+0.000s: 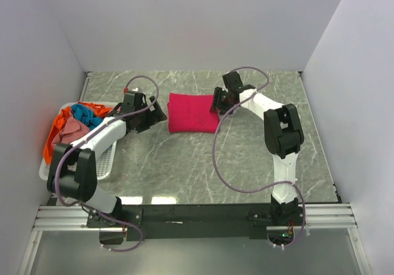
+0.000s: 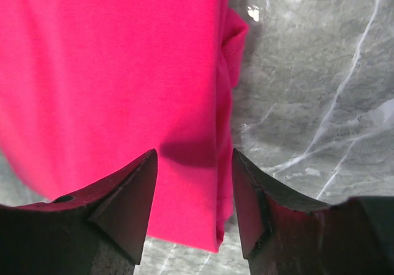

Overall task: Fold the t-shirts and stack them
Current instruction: Fold the tshirt, then neatly place the folded tshirt to the corner

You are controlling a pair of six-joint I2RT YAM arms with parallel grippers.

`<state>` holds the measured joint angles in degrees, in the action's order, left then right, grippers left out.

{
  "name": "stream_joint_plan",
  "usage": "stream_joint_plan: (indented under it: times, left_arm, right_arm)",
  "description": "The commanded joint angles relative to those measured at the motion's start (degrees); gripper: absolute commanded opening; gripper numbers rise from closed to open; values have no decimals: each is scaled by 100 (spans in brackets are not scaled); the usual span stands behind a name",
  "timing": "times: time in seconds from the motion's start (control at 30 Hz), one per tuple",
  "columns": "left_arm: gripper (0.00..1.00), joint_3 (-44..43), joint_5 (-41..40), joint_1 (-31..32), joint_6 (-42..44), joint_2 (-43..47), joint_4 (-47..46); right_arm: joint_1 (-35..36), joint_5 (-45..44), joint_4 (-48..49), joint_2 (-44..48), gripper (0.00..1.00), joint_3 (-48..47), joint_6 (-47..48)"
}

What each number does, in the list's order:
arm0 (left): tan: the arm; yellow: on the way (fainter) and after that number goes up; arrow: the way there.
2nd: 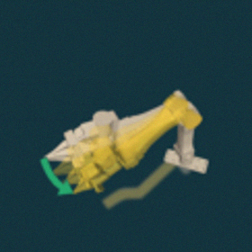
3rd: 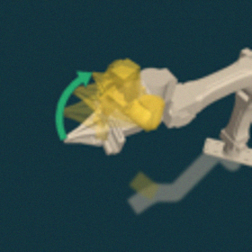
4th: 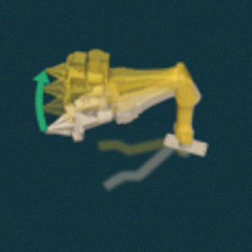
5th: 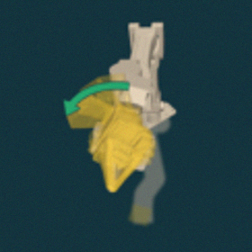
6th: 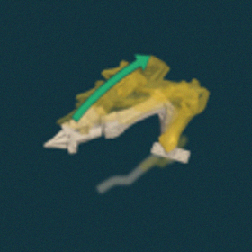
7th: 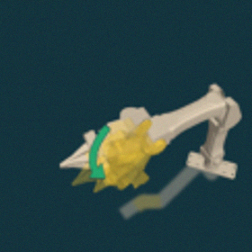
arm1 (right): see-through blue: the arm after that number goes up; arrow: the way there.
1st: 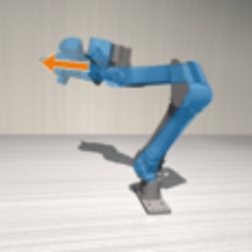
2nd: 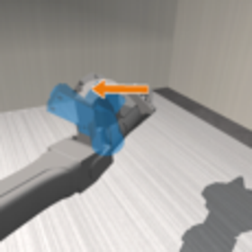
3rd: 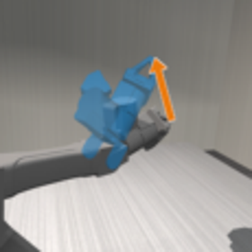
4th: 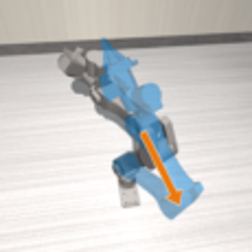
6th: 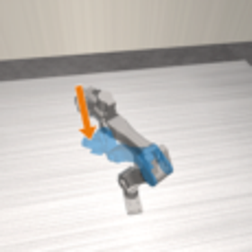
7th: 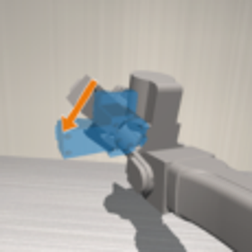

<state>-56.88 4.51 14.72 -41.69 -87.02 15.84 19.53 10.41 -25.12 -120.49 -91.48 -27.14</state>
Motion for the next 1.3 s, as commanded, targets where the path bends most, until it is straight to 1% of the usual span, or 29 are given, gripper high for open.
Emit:
stream_joint_plan:
  times: [0.0, 0.1, 0.2, 0.27, 0.3, 0.33, 0.37, 0.4, 0.47, 0.5, 0.57, 0.6, 0.63, 0.7, 0.9, 1.1, 1.17, 1.27]
  left_arm:
    - [99, 186, -179, 40, -163, 545, -72]
    - [100, 300, -275, 40, -199, 774, 16]
    - [99, 397, -389, 40, -208, 959, 130]
    - [100, 423, -434, 40, -208, 1055, 226]
    - [99, 450, -434, 40, -216, 1082, 244]
    - [100, 459, -442, 40, -208, 1108, 253]
    - [100, 485, -434, 40, -208, 1161, 279]
    - [99, 485, -442, 40, -216, 1196, 297]
    - [99, 511, -434, 40, -234, 1301, 324]
    - [100, 520, -599, 40, -234, 1328, 350]
    - [99, 477, -688, 40, -217, 1372, 403]
    - [99, 459, -715, 40, -217, 1381, 455]
    - [99, 433, -732, 40, -208, 1390, 473]
    - [100, 415, -794, 40, -199, 1407, 499]
    - [99, 389, -970, 40, -217, 1372, 570]
    - [99, 213, -865, 40, -375, 1135, 473]
    - [99, 81, -794, 40, -392, 1012, 438]
    - [100, -103, -750, 40, -419, 863, 455]
  right_arm:
    - [104, -408, -168, -159, 58, -106, 86]
    - [191, -742, -230, -221, 56, -107, 59]
    - [253, -848, -274, -203, 54, -98, 85]
    - [288, -874, -309, -221, 48, -159, 138]
    - [323, -901, -352, -247, 43, -185, 156]
    - [332, -927, -344, -299, 26, -203, 165]
    - [341, -953, -335, -317, 22, -247, 173]
    - [341, -971, -353, -396, 14, -273, 182]
    - [358, -1032, -475, -475, 12, -457, 156]
    - [367, -1033, -485, -537, 5, -502, 173]
    - [367, -1147, -493, -590, 0, -642, 182]
    - [367, -1208, -511, -607, 0, -712, 208]
    - [359, -1452, -563, -634, 0, -800, 278]
    - [315, -1656, -818, -712, 0, -1169, 401]
    - [-1, -2473, -1161, -853, 0, -1969, 1052]
    - [-510, -3132, -1179, -898, 0, -2172, 1561]
    - [-660, -3177, -1135, -924, 0, -2251, 1738]
    - [-1090, -3098, -995, -985, 0, -2304, 1922]
